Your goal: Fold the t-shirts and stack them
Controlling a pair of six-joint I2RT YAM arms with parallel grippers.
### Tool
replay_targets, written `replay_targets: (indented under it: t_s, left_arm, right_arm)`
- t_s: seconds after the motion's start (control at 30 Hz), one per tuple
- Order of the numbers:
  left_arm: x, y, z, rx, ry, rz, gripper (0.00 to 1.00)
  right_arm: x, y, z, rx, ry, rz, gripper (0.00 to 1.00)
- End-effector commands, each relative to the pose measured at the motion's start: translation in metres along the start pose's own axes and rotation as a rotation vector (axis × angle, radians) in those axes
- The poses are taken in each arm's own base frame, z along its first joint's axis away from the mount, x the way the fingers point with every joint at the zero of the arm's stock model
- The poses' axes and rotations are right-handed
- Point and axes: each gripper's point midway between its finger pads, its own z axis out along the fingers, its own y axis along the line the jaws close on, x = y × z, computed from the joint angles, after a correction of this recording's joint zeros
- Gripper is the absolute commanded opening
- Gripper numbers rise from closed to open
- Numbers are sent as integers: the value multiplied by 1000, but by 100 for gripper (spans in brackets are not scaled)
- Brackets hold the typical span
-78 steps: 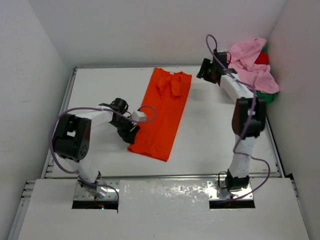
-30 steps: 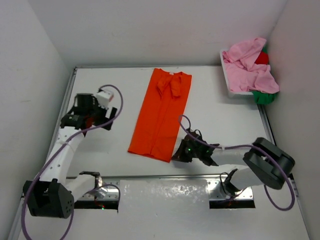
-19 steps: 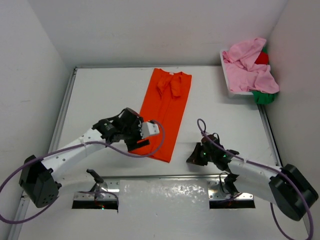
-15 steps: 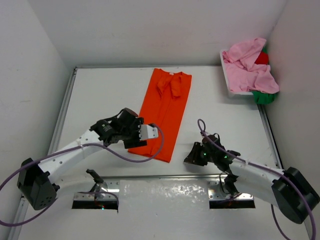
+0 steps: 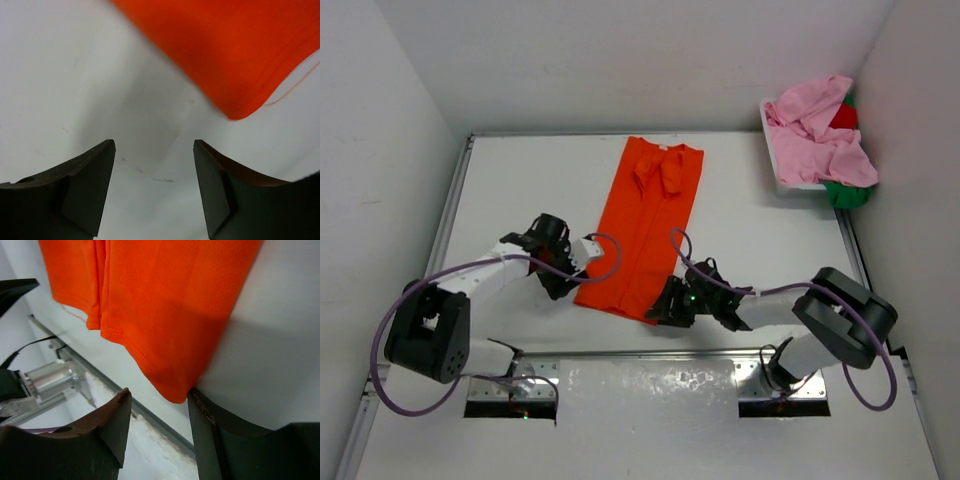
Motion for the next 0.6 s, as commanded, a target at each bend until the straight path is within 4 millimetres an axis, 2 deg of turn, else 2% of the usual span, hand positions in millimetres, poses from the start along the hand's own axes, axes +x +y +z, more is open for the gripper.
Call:
replay_targets:
  t_s: [0.0,0.07,0.17,0.23,0.33,0.47,0.5,0.57]
  left_arm:
    - [-38,0,-9,18,-168,-5,63]
    - [-41,0,-6,11,-189,-6,64]
    - [-35,3,6,-26,-173,-6,64]
    - [-27,-3,14,-20,-150,-4,64]
    - [-23,-17,22,17,-145,7,64]
    - [-30,-30,29,27,-156,39,64]
    - [-33,-35,30,34,-159,54,64]
    - [-38,-40,31,47,-158,43,65]
  right_arm:
    - [18,-23,7,78,34,79,50]
    - [18,-24,8,68,17,117,50]
    - [16,-29,7,84,-7,139,48]
    - [12,-34,7,104,-35,148,46]
    - [7,-38,9,128,-64,168,38]
    - [-1,-42,15,160,-98,180,26]
    - [-3,-42,17,166,-105,185,17]
    - [-4,-46,17,184,-116,194,8]
